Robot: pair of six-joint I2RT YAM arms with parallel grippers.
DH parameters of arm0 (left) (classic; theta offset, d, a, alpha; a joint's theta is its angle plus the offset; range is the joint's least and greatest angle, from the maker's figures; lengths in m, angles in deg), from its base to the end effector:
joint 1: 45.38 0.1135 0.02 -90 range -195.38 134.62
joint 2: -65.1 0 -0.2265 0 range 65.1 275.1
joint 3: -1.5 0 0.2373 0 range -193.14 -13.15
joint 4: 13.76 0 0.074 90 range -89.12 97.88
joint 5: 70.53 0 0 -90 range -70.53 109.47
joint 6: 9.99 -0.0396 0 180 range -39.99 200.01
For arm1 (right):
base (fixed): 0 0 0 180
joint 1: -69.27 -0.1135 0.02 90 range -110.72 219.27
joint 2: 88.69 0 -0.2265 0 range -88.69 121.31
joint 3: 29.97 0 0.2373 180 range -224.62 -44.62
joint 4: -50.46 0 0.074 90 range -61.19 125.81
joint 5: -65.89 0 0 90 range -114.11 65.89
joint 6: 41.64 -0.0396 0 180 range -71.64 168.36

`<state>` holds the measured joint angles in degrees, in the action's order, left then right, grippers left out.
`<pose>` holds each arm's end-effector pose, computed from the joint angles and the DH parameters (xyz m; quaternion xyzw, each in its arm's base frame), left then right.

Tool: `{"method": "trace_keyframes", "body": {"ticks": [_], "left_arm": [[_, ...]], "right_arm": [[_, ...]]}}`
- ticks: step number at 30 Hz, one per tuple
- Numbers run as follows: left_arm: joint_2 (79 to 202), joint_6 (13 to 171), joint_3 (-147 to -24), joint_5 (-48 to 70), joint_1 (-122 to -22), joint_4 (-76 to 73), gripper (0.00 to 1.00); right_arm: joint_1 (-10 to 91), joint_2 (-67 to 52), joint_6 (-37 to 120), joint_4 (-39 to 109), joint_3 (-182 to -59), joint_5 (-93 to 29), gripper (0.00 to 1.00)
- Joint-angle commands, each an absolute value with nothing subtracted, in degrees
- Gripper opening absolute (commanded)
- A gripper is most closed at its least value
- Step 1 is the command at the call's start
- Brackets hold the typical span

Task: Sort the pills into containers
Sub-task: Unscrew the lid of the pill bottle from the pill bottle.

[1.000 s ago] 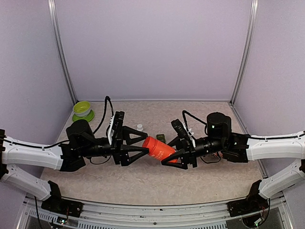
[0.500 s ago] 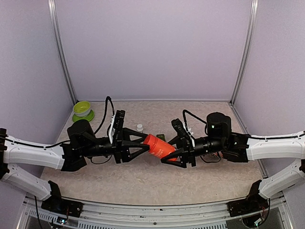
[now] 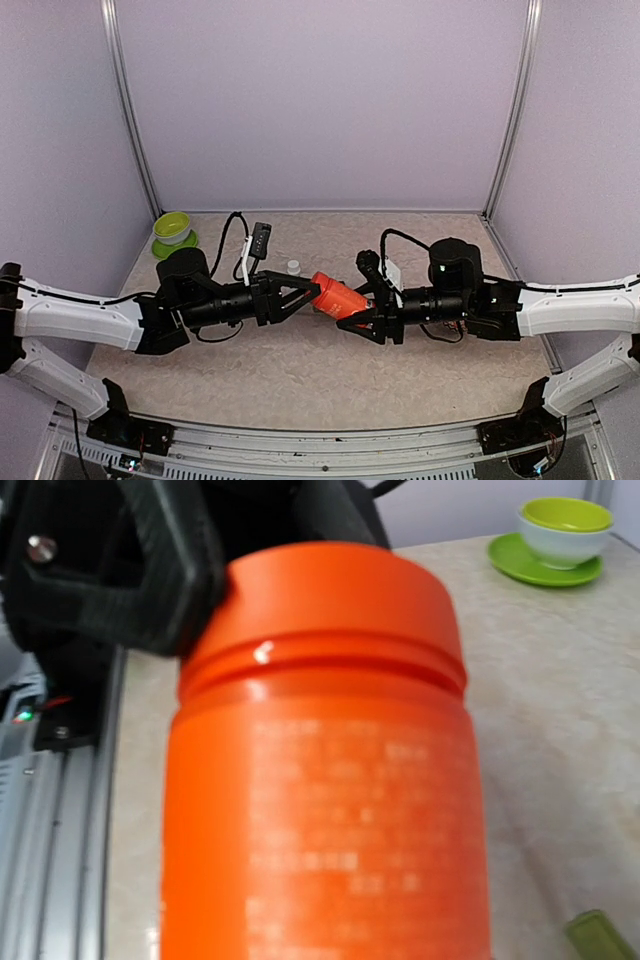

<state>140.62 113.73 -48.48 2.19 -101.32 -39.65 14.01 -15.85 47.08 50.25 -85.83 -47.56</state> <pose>0.1523 -0.2462 0.2312 0.2388 0.6634 -0.5695 0.4226 0.1498 0.2436 0.2280 -0.4651 0.6475 0.4193 0.4343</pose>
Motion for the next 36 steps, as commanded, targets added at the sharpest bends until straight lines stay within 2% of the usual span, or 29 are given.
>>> {"method": "trace_keyframes", "body": {"ticks": [1,2,4,5,6,8,12,20,29,31,36], "left_arm": [[141.3,119.2,-50.7,4.4,-102.1,-36.4,0.19],[141.2,118.9,-50.6,4.1,-102.1,-36.7,0.25],[140.9,117.2,-50.3,3.0,-102.1,-38.3,0.50],[140.6,116.1,-50.0,2.6,-102.1,-38.9,0.58],[140.3,114.5,-49.9,1.5,-102.0,-39.8,0.64],[139.7,111.0,-49.8,-0.9,-101.7,-41.0,0.69],[138.7,103.8,-50.5,-6.1,-101.2,-40.2,0.69],[136.2,98.0,-49.9,-9.4,-100.1,-38.8,0.60],[137.8,94.3,-50.1,-16.4,-100.2,-40.1,0.68],[137.9,93.5,-50.1,-17.4,-100.2,-40.6,0.66],[138.6,92.0,-50.6,-18.9,-100.3,-40.1,0.52]], "right_arm": [[13.3,-17.9,48.9,53.0,-86.4,-41.2,0.28],[13.3,-18.2,48.8,53.1,-86.3,-41.3,0.28],[13.2,-18.5,48.3,53.2,-86.3,-43.6,0.28],[13.3,-18.5,47.8,53.1,-86.3,-45.4,0.28],[13.3,-18.5,47.1,53.0,-86.5,-47.5,0.28],[13.3,-18.3,45.6,53.1,-86.8,-51.5,0.28],[13.3,-18.7,43.2,53.8,-86.6,-56.4,0.29],[13.3,-20.8,42.5,54.2,-85.4,-57.4,0.29],[13.3,-17.6,41.7,53.5,-87.2,-62.5,0.29],[13.4,-17.3,41.4,53.8,-87.3,-62.5,0.30],[13.3,-17.0,41.0,53.7,-87.6,-62.9,0.29]]}}
